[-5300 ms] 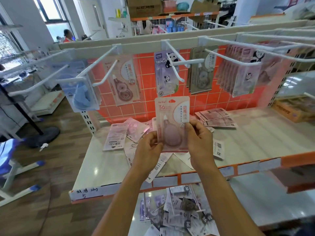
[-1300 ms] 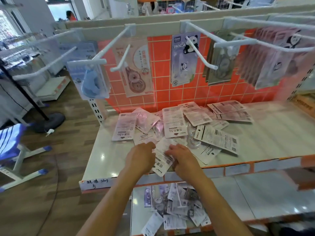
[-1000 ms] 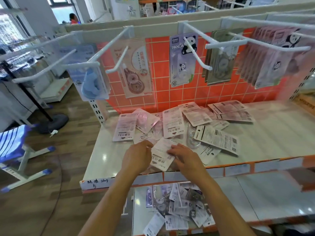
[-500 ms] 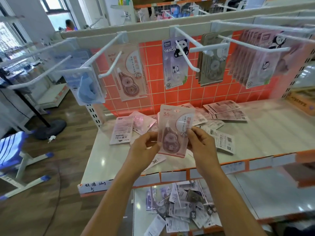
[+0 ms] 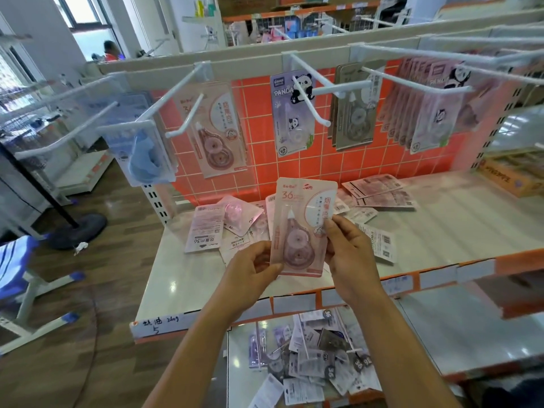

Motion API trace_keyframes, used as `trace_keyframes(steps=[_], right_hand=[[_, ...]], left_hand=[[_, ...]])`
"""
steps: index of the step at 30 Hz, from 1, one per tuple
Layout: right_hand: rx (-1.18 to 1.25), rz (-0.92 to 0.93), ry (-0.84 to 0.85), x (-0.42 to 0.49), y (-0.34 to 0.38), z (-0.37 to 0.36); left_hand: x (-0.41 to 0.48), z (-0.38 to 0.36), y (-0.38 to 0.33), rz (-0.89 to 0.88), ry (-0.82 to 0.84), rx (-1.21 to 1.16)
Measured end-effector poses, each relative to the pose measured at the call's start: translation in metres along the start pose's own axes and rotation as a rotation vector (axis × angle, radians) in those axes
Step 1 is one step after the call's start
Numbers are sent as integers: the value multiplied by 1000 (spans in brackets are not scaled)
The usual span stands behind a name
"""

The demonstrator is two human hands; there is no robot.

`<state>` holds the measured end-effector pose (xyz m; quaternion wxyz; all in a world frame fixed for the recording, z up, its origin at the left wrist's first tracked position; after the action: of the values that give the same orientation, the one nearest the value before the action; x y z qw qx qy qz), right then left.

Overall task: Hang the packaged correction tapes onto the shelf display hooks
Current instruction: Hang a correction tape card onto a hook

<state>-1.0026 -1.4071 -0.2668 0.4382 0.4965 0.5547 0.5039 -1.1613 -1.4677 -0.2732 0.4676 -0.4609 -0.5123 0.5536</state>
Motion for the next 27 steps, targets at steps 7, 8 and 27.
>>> trace_keyframes(steps=[7, 8, 27], right_hand=[[8, 43, 125, -10, 10, -20], [-9, 45, 147, -12, 9, -23], [-50, 154, 233, -38, 27, -75]], left_hand=[[-9, 13, -9, -77, -85, -213], [-11, 15, -11, -89, -106, -242], [-41, 65, -31, -397, -272, -259]])
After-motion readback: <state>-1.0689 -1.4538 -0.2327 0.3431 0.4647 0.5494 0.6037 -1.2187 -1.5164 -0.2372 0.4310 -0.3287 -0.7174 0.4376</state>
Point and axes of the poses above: each hand's wrist, its own x-axis towards the middle knuckle, its own z-axis out of the back of the hand, y = z × x, the point moved 1 cm from there along x, towards the middle knuckle, and after that the axes turned 14 degrees about -x, right-handed, at the moved point
